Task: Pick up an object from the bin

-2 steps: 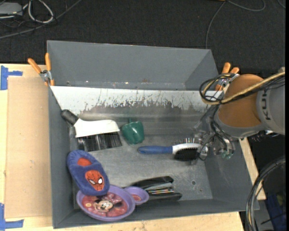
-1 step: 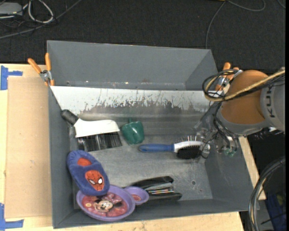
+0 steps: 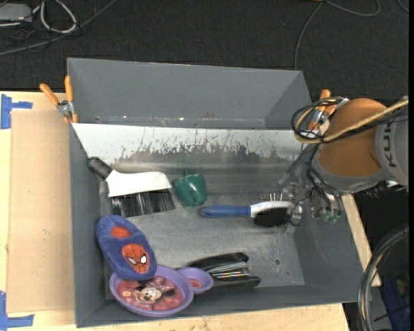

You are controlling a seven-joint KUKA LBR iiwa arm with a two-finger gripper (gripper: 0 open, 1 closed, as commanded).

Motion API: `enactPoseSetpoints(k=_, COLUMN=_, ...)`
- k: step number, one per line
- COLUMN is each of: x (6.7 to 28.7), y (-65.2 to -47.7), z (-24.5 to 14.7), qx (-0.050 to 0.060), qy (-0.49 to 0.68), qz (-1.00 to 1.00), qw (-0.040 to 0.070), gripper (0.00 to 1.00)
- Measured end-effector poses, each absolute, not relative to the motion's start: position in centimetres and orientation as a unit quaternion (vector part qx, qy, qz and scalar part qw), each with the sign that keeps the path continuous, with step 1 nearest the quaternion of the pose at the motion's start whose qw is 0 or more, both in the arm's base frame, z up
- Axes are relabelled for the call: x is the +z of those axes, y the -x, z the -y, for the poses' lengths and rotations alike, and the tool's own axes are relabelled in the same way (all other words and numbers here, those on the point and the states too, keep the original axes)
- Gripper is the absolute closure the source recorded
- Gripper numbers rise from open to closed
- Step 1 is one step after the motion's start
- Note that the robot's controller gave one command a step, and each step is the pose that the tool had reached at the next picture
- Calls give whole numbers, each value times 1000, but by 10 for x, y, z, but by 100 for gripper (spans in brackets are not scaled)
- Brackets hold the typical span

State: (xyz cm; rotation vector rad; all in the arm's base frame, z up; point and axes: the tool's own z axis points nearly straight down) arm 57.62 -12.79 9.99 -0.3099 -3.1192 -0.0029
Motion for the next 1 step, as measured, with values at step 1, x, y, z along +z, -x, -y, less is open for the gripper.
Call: enactPoseSetpoints(k=1, x=138, y=-573, z=127, qx=-2, qy=98, qz=995, qw=9, gripper=100)
